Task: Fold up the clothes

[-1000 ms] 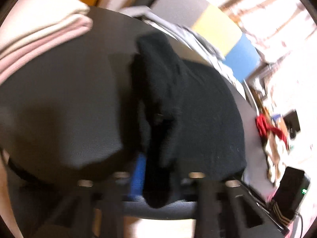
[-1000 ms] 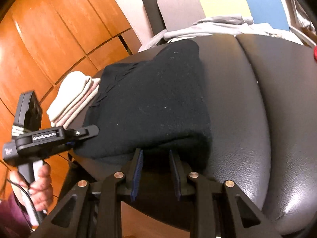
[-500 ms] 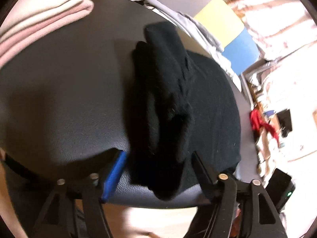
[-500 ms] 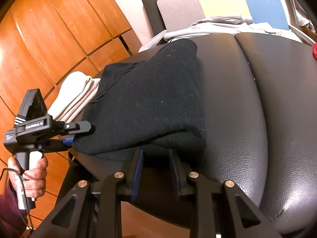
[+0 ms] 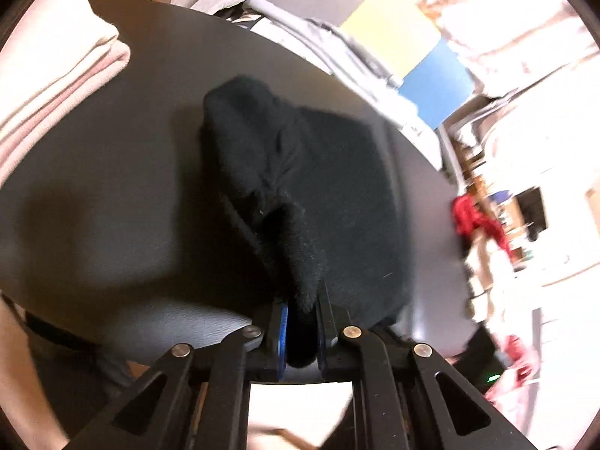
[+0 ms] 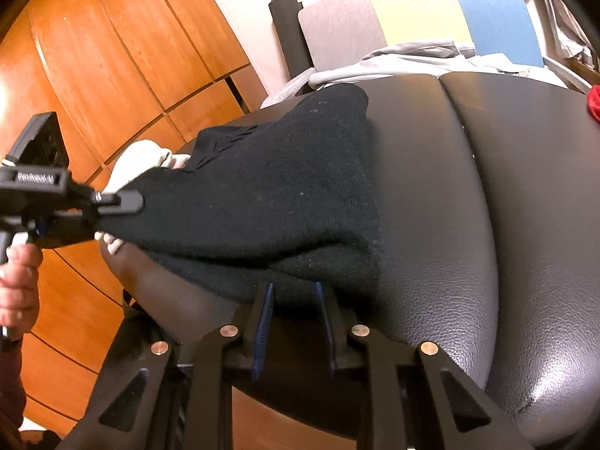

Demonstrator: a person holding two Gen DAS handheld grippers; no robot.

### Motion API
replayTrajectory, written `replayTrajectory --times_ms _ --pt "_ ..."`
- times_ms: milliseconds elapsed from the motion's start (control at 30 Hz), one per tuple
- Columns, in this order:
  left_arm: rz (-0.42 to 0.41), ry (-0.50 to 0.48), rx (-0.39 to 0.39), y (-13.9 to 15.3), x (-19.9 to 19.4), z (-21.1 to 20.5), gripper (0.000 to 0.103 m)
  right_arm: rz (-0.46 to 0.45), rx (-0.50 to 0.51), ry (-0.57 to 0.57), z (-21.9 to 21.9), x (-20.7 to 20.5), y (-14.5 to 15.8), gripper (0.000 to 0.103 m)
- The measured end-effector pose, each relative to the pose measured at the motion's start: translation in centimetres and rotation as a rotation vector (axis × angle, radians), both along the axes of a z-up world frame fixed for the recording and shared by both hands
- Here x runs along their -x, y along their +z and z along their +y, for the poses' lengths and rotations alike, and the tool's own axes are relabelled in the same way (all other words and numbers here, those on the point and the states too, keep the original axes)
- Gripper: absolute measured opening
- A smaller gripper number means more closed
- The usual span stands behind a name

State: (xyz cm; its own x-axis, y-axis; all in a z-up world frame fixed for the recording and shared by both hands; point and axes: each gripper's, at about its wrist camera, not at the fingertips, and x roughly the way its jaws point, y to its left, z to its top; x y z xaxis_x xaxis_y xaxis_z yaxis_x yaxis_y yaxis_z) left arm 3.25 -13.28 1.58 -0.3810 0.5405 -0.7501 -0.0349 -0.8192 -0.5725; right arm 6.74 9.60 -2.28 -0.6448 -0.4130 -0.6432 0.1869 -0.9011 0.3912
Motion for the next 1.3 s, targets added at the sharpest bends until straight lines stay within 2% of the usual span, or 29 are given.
replayTrajectory --times_ms 100,167,267,400,467,600,667,767,833,967,1100,1167,1200,1300 --pt "0.022 -0.013 0.012 0.7 -0.2 0.0 0.011 0.035 -0.007 0.052 -1.0 0.0 0.9 0.020" --pt "0.032 -0.019 -0.012 1.1 -0.3 0.3 0.011 0.033 -0.032 0.066 -1.8 0.2 1.0 0.019" --pt "-0.006 -0.014 -0.117 1.4 0.0 -1.0 0.010 -0.018 0.039 0.050 -1.4 0.8 0.4 0.019" --pt "-0.019 0.012 -0.113 1.6 0.0 -2.7 0.009 -0.059 0.108 -0.010 0.1 0.6 -0.2 0.023" --pt "-0.048 0.023 -0.154 1.3 0.0 -3.5 0.008 -0.069 0.128 -0.028 0.7 0.5 -0.2 0.023" --pt "-0.105 0.049 -0.271 1.1 0.2 -4.9 0.008 -0.066 0.084 -0.018 0.2 0.5 -0.1 0.023" --pt "-0.079 0.046 -0.256 1.7 0.3 -4.8 0.008 -0.050 0.075 0.008 -0.3 0.6 0.2 0.023" --pt "-0.084 0.041 -0.331 1.8 0.4 -4.6 0.008 -0.057 0.146 0.011 -0.5 0.8 0.2 0.023" --pt "-0.097 0.047 -0.399 1.7 0.7 -4.5 0.008 -0.053 0.207 0.014 -0.5 0.7 0.4 0.028" --pt "-0.087 0.045 -0.418 2.6 1.0 -4.3 0.008 -0.069 0.297 0.000 -0.2 0.8 0.5 0.028" --pt "-0.092 0.040 -0.461 2.8 1.0 -4.6 0.008 -0.066 0.224 0.008 -1.8 1.7 0.2 0.028" --pt "-0.084 0.043 -0.461 2.8 1.0 -4.3 0.008 -0.035 0.205 -0.039 -2.3 2.0 0.3 0.027" --pt "-0.084 0.047 -0.467 2.6 0.9 -4.3 0.008 -0.020 0.195 -0.064 -2.5 2.1 0.3 0.022" --pt "-0.076 0.066 -0.452 1.8 0.5 -4.8 0.008 -0.026 0.223 -0.206 -0.1 0.7 0.1 0.021"
